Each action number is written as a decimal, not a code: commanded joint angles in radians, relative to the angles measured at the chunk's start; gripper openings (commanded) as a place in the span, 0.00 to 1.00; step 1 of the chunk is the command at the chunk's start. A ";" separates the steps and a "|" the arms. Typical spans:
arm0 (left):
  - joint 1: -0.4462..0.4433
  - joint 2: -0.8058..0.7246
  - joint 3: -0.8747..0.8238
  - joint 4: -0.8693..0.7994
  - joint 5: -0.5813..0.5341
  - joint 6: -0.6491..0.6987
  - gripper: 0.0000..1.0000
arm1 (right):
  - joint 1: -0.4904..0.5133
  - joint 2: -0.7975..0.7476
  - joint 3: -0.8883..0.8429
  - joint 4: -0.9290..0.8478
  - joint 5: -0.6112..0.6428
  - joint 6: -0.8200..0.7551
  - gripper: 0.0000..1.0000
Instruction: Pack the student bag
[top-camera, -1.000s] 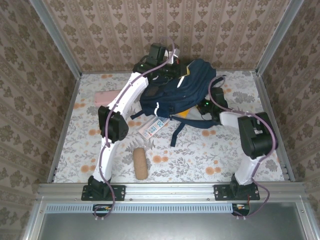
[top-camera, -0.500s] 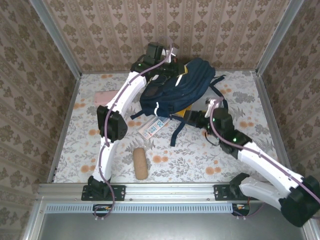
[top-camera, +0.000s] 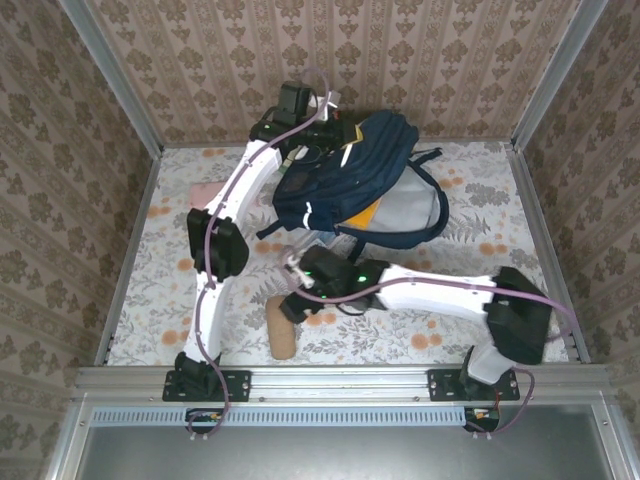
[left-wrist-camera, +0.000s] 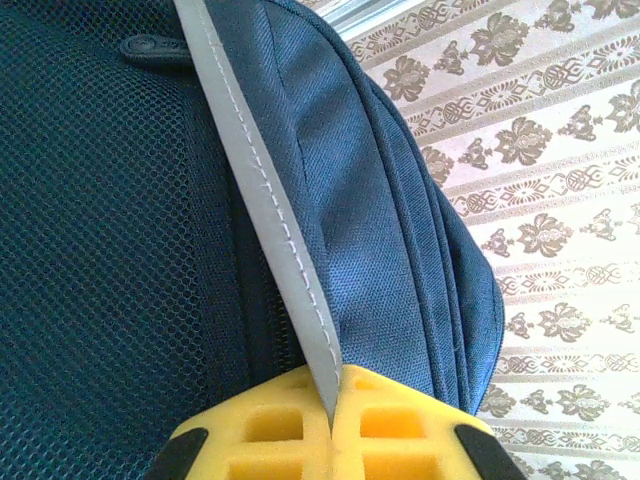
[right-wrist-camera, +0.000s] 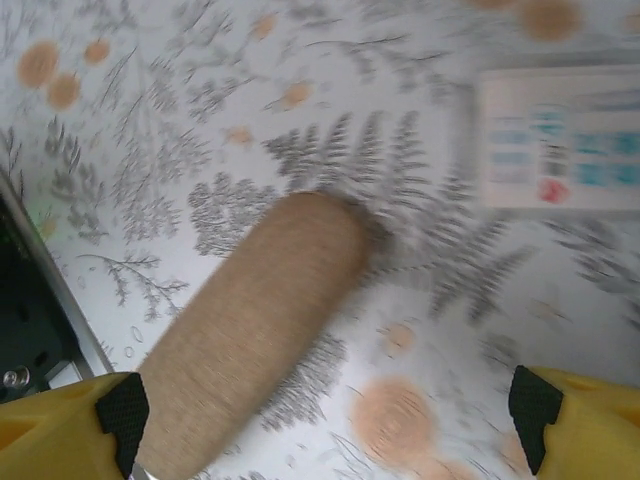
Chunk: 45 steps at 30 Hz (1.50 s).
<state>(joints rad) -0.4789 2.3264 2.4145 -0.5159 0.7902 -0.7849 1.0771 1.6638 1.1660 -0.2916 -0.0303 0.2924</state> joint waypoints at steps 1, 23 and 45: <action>0.068 -0.013 -0.007 0.097 -0.001 -0.021 0.00 | 0.039 0.108 0.122 -0.119 -0.050 -0.077 0.99; 0.085 0.024 -0.026 0.162 0.040 -0.086 0.00 | 0.147 0.398 0.254 -0.270 0.308 -0.129 1.00; 0.069 0.007 -0.012 0.159 0.053 -0.085 0.00 | -0.040 -0.107 -0.181 0.032 0.090 -0.065 0.56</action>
<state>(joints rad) -0.4118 2.3573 2.3829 -0.4152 0.8158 -0.8650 1.1122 1.6981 1.0283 -0.3267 0.0635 0.1764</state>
